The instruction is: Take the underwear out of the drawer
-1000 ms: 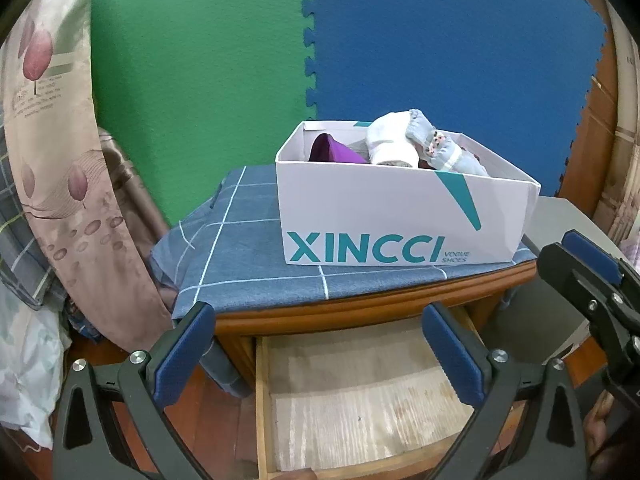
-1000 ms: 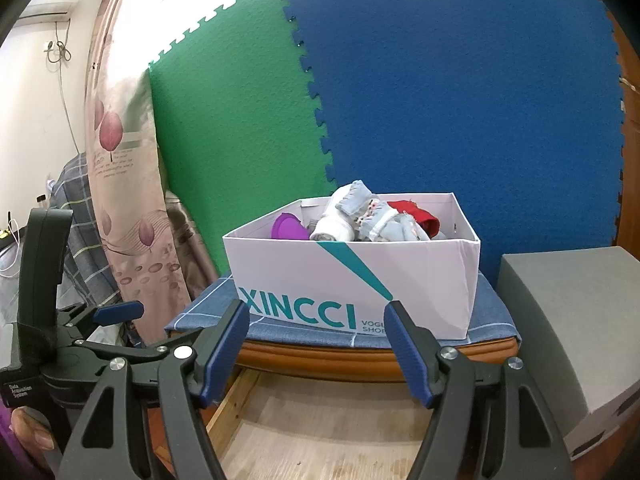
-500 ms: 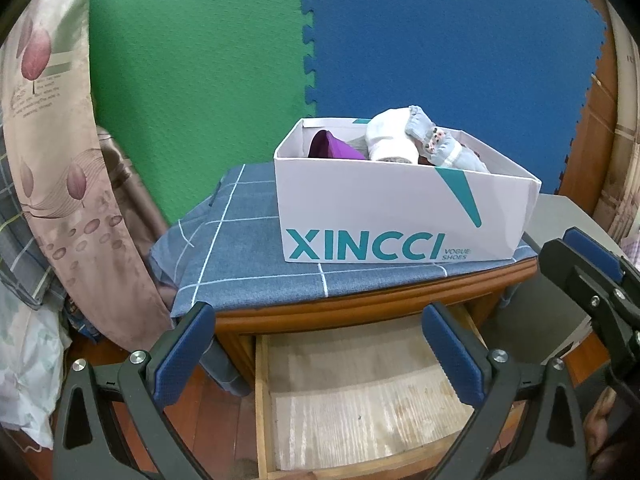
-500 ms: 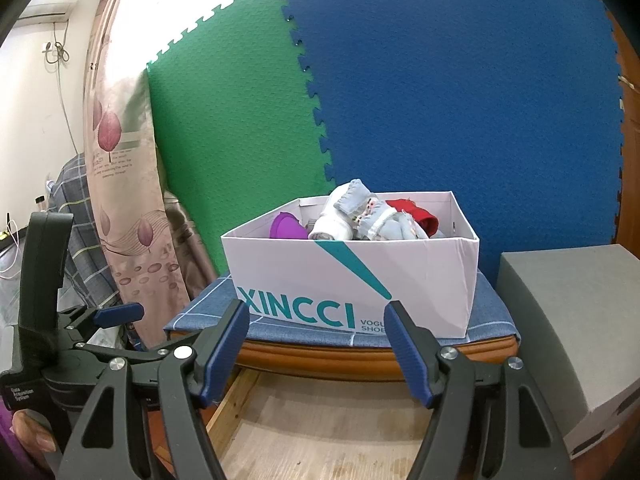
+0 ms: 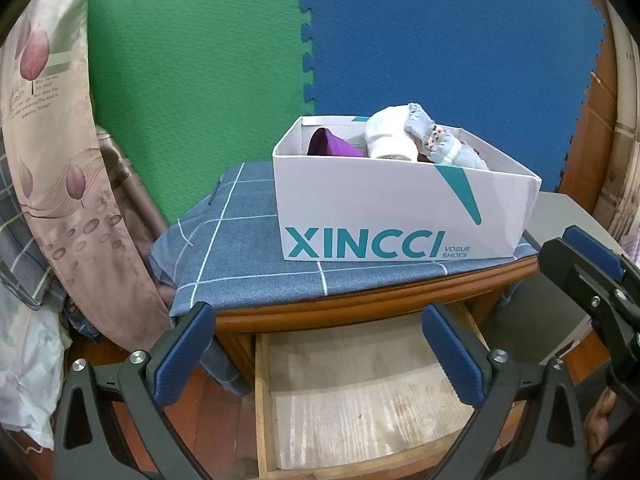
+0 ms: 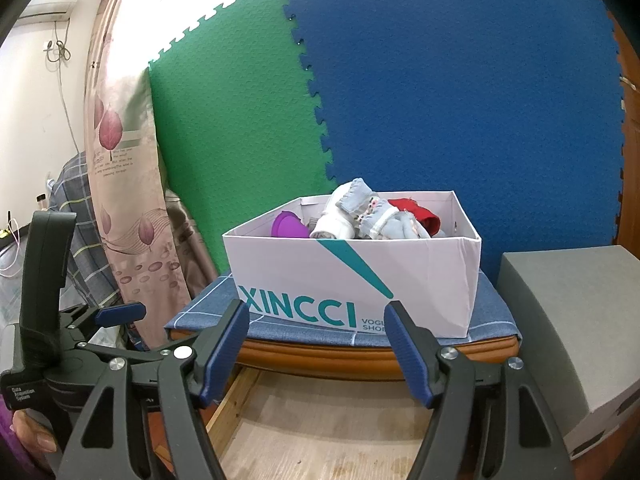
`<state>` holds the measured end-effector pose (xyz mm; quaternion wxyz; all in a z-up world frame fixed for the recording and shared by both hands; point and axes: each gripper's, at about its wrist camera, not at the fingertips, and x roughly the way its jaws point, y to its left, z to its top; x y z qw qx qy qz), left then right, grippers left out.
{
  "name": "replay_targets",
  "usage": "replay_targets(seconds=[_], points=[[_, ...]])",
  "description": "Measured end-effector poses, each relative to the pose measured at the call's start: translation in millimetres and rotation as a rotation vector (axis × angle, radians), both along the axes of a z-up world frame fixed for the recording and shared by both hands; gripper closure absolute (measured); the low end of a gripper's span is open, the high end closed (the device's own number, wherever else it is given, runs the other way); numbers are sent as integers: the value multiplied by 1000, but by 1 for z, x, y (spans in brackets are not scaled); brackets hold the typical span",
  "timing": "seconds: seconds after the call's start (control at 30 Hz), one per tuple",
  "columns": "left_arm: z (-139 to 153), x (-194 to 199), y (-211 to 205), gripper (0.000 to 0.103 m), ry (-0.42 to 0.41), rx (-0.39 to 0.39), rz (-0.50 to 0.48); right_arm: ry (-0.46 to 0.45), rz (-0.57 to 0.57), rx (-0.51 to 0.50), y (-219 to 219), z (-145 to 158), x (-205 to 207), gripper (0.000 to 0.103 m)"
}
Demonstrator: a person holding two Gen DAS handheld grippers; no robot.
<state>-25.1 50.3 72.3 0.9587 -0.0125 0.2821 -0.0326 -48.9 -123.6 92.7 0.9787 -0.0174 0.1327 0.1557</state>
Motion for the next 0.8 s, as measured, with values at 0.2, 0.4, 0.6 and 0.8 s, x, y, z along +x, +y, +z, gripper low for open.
replay_targets(seconds=[0.2, 0.4, 0.6, 0.8], points=[[-2, -1, 0, 0, 3, 0, -4, 2, 0, -3, 0, 0, 0, 31], [-2, 1, -1, 0, 8, -2, -7, 3, 2, -3, 1, -1, 0, 31], [-5, 1, -1, 0, 6, 3, -7, 4, 6, -5, 1, -3, -1, 31], [-1, -4, -4, 1, -70, 31, -14, 2, 2, -6, -3, -2, -2, 31]])
